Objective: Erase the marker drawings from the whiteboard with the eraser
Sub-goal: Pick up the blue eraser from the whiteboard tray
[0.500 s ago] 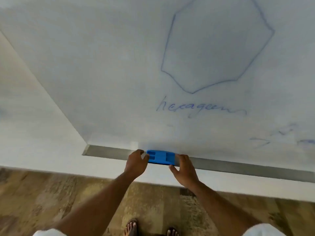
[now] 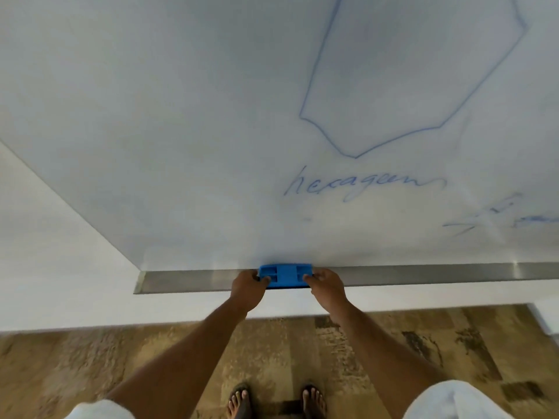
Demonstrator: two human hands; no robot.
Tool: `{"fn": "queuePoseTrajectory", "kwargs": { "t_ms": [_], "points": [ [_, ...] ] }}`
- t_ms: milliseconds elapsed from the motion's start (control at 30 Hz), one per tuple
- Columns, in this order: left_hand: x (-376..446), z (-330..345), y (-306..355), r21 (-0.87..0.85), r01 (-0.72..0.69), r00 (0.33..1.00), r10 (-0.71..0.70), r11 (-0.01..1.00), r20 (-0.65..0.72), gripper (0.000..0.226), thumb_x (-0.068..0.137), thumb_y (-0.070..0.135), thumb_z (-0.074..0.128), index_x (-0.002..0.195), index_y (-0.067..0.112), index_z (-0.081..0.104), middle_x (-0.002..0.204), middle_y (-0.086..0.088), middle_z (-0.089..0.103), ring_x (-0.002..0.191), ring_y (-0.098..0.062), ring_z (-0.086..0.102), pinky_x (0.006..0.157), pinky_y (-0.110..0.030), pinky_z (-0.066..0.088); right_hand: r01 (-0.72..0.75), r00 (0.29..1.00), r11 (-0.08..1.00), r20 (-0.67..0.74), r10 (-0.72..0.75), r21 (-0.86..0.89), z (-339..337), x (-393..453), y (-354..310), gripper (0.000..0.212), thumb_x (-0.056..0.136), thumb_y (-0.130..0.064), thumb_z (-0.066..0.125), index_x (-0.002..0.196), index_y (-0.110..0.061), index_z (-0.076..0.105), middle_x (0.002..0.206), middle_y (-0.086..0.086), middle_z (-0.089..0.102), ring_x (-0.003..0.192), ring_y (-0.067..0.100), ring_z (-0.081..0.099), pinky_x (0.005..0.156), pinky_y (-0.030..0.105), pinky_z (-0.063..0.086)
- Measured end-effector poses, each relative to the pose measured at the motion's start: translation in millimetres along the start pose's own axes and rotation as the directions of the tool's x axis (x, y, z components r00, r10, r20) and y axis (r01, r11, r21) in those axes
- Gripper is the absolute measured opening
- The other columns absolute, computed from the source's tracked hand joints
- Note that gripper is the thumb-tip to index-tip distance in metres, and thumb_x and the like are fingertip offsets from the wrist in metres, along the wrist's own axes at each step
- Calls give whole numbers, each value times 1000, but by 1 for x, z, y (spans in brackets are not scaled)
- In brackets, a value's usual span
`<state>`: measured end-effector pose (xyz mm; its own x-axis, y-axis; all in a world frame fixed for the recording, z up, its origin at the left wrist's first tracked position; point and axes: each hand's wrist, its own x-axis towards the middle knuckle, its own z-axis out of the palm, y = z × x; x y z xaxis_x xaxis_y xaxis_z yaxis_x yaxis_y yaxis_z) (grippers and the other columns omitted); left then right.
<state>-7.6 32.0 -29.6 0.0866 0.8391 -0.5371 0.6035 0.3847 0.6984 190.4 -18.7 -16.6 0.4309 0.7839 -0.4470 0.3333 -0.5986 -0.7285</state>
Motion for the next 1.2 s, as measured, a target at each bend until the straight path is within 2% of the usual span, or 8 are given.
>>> {"fn": "queuePoseTrajectory", "kwargs": {
  "t_ms": [67, 167, 333, 467, 633, 833, 1067, 1200],
  "points": [
    [3, -1, 0, -50, 39, 999, -39, 998, 5, 27, 107, 26, 66, 125, 6, 69, 90, 3, 63, 71, -6, 55, 53, -14, 40, -45, 999, 996, 0, 45, 74, 1, 1, -1, 25, 95, -21, 71, 101, 3, 71, 102, 26, 72, 101, 42, 69, 97, 55, 55],
    [7, -3, 1, -97, 75, 997, -72, 993, 26, 24, 107, 25, 67, 117, 4, 68, 87, -2, 61, 68, -11, 52, 56, -21, 40, -103, 995, 982, 26, 100, 159, 1, 1, -4, 29, 96, -18, 71, 118, 1, 69, 91, 4, 68, 102, 36, 69, 99, 54, 56],
    [8, -8, 0, -185, 86, 996, -84, 979, 14, 28, 107, 18, 65, 128, -1, 69, 91, -5, 65, 75, -16, 58, 58, -24, 44, -124, 991, 969, -14, 130, 214, 7, -7, -5, 20, 93, -7, 70, 109, 4, 73, 103, 29, 70, 94, 39, 68, 98, 58, 53],
    [1, -10, 3, -274, 93, 996, -93, 957, 15, 18, 106, 13, 65, 122, 7, 59, 121, -21, 68, 91, -22, 61, 69, -28, 47, -155, 984, 933, -28, 173, 323, 10, -19, -3, 10, 96, -15, 69, 92, -9, 75, 95, 14, 68, 89, 26, 66, 95, 52, 57],
    [-10, -12, 12, -324, 38, 999, -38, 945, 5, 18, 106, 12, 66, 120, 8, 55, 120, -15, 68, 102, -23, 67, 70, -26, 51, -142, 982, 914, -65, 180, 380, 3, -29, -4, 21, 99, -10, 65, 117, -1, 70, 109, 16, 70, 105, 30, 70, 93, 42, 62],
    [-30, -15, 29, -458, -11, 1000, 3, 889, -18, 21, 103, 6, 70, 117, 10, 55, 118, -17, 68, 105, -27, 69, 86, -35, 60, -99, 991, 903, -40, 127, 419, -22, -42, -15, 11, 97, -6, 67, 92, -15, 69, 100, 11, 72, 93, 22, 72, 83, 34, 63],
    [-62, -26, 53, -525, -56, 995, 6, 849, -98, 23, 96, 3, 79, 102, 14, 59, 101, -16, 70, 81, -22, 69, 70, -28, 61, 42, 998, 905, 16, -54, 424, -61, -53, -33, 15, 98, -3, 66, 94, -16, 72, 102, 12, 74, 91, 21, 70, 87, 36, 62],
    [-91, -20, 74, -549, -119, 986, 32, 827, -164, 26, 94, -8, 75, 100, 12, 60, 107, -19, 71, 82, -25, 71, 67, -28, 62, 91, 991, 879, 43, -125, 468, -96, -64, -41, 20, 97, -1, 66, 117, 0, 69, 115, 22, 71, 110, 35, 69, 99, 46, 58]
  ]
}}
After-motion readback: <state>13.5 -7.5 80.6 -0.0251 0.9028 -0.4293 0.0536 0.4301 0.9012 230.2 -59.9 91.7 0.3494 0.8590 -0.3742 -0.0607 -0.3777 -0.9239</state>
